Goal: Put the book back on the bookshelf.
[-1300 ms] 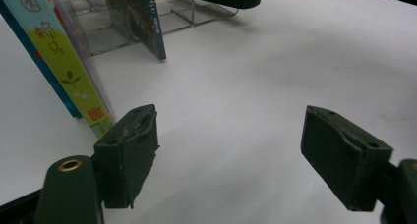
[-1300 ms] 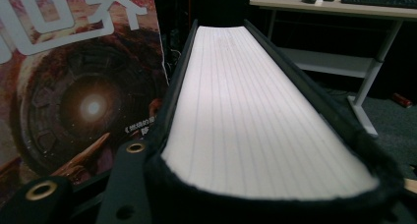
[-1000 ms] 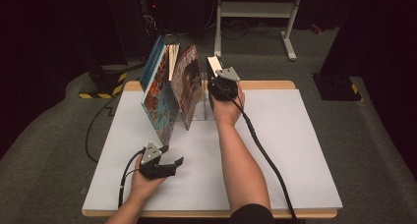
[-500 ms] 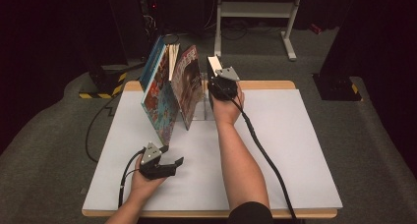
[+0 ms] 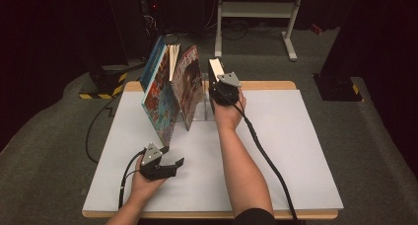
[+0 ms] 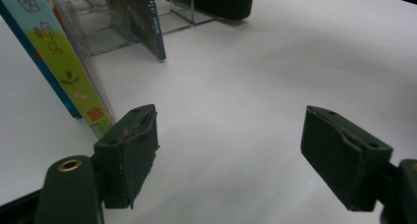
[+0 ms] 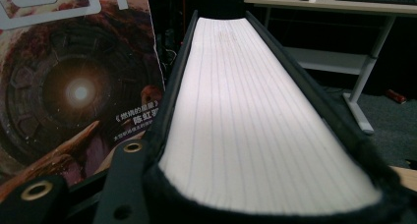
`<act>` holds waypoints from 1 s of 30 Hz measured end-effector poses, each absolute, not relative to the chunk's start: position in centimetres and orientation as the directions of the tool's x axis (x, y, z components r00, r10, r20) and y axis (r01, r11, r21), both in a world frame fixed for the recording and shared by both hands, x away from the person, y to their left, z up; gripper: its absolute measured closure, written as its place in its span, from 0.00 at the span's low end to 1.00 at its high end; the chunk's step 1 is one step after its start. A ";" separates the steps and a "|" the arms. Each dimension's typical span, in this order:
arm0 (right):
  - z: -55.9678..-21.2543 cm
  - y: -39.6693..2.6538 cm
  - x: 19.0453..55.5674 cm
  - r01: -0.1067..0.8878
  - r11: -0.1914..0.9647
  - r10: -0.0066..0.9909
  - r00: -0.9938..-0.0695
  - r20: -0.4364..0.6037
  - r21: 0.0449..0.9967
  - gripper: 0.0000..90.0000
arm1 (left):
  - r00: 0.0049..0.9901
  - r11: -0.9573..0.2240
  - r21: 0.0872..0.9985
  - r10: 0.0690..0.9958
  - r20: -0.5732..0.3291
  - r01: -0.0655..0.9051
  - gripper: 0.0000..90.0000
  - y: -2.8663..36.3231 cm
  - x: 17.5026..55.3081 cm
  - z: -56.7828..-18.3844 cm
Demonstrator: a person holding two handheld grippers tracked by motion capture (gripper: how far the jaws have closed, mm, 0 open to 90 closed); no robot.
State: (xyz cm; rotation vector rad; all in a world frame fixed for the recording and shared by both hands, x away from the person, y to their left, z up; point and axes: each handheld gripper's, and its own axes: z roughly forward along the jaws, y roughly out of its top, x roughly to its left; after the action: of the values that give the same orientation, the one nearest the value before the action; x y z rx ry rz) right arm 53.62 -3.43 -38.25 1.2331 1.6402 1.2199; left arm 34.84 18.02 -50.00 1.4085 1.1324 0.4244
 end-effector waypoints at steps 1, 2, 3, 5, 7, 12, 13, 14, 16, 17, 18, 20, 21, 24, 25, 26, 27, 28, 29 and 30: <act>-38.3 -3.5 53.6 0.263 0.089 0.963 -0.267 -0.016 0.961 0.57 | 0.456 0.194 0.907 0.813 -0.362 0.374 0.25 18.0 34.8 -50.0; -38.3 -3.6 53.5 0.266 0.090 0.964 -0.267 -0.016 0.960 0.57 | 0.455 0.196 0.906 0.813 -0.364 0.374 0.25 18.0 34.8 -50.0; -38.3 -3.7 53.5 0.267 0.087 0.964 -0.266 -0.014 0.960 0.57 | 0.454 0.198 0.906 0.813 -0.365 0.374 0.25 18.0 34.8 -50.0; -38.4 -3.8 53.4 0.269 0.088 0.964 -0.266 -0.014 0.959 0.56 | 0.454 0.198 0.907 0.813 -0.364 0.373 0.25 18.0 34.8 -50.0; -38.4 -4.0 53.3 0.272 0.091 0.963 -0.270 -0.015 0.958 0.56 | 0.453 0.198 0.907 0.814 -0.364 0.373 0.25 18.0 34.8 -50.0; -38.4 -4.0 53.2 0.277 0.100 0.959 -0.283 -0.018 0.956 0.55 | 0.452 0.200 0.906 0.813 -0.366 0.373 0.25 18.0 34.8 -50.0; -38.4 -3.9 53.1 0.278 0.101 0.958 -0.286 -0.018 0.955 0.54 | 0.455 0.196 0.907 0.813 -0.363 0.373 0.25 18.0 34.8 -50.0; -38.4 -3.9 52.9 0.276 0.101 0.957 -0.290 -0.018 0.956 0.54 | 0.454 0.199 0.906 0.813 -0.365 0.373 0.25 18.0 34.8 -50.0; -38.5 -3.9 52.6 0.274 0.106 0.953 -0.301 -0.019 0.956 0.54 | 0.455 0.195 0.907 0.814 -0.362 0.372 0.25 18.0 34.8 -50.0; -38.6 -3.9 52.4 0.275 0.106 0.952 -0.306 -0.017 0.955 0.53 | 0.455 0.195 0.907 0.814 -0.362 0.373 0.25 18.0 34.8 -50.0; -38.6 -4.0 52.2 0.275 0.103 0.952 -0.306 -0.014 0.956 0.53 | 0.454 0.196 0.907 0.814 -0.363 0.373 0.25 18.0 34.8 -50.0; -38.7 -4.2 51.8 0.277 0.099 0.950 -0.313 -0.008 0.956 0.53 | 0.453 0.199 0.907 0.813 -0.365 0.372 0.25 17.9 34.8 -50.0; -38.8 -4.3 51.6 0.277 0.097 0.949 -0.316 -0.005 0.956 0.53 | 0.453 0.200 0.906 0.813 -0.365 0.372 0.25 17.9 34.8 -50.0; -39.0 -4.7 50.9 0.281 0.091 0.945 -0.326 0.006 0.956 0.53 | 0.452 0.203 0.905 0.812 -0.369 0.375 0.25 17.9 34.8 -50.0; -39.1 -4.8 50.7 0.280 0.088 0.945 -0.328 0.009 0.956 0.54 | 0.452 0.200 0.905 0.813 -0.367 0.374 0.25 17.9 34.8 -50.0; -39.2 -4.9 50.4 0.281 0.086 0.943 -0.331 0.013 0.956 0.54 | 0.453 0.195 0.906 0.814 -0.363 0.376 0.25 17.9 34.8 -50.0; -39.3 -5.0 50.2 0.285 0.082 0.942 -0.334 0.019 0.955 0.54 | 0.453 0.195 0.906 0.814 -0.363 0.376 0.25 17.9 34.8 -50.0; -39.5 -5.1 50.0 0.287 0.075 0.941 -0.338 0.028 0.955 0.54 | 0.453 0.192 0.906 0.815 -0.361 0.376 0.25 17.9 34.8 -50.0; -39.6 -5.3 49.9 0.292 0.070 0.939 -0.341 0.036 0.954 0.54 | 0.453 0.193 0.906 0.815 -0.361 0.376 0.25 17.9 34.8 -50.0; -39.7 -5.4 49.8 0.295 0.063 0.938 -0.344 0.044 0.954 0.54 | 0.453 0.192 0.907 0.815 -0.361 0.376 0.25 17.9 34.8 -50.0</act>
State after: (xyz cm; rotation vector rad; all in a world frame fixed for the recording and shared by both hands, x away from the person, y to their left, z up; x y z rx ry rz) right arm 49.79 -5.40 -39.67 1.2382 1.7120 1.2997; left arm 34.83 17.94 -50.02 1.4120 1.1357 0.4271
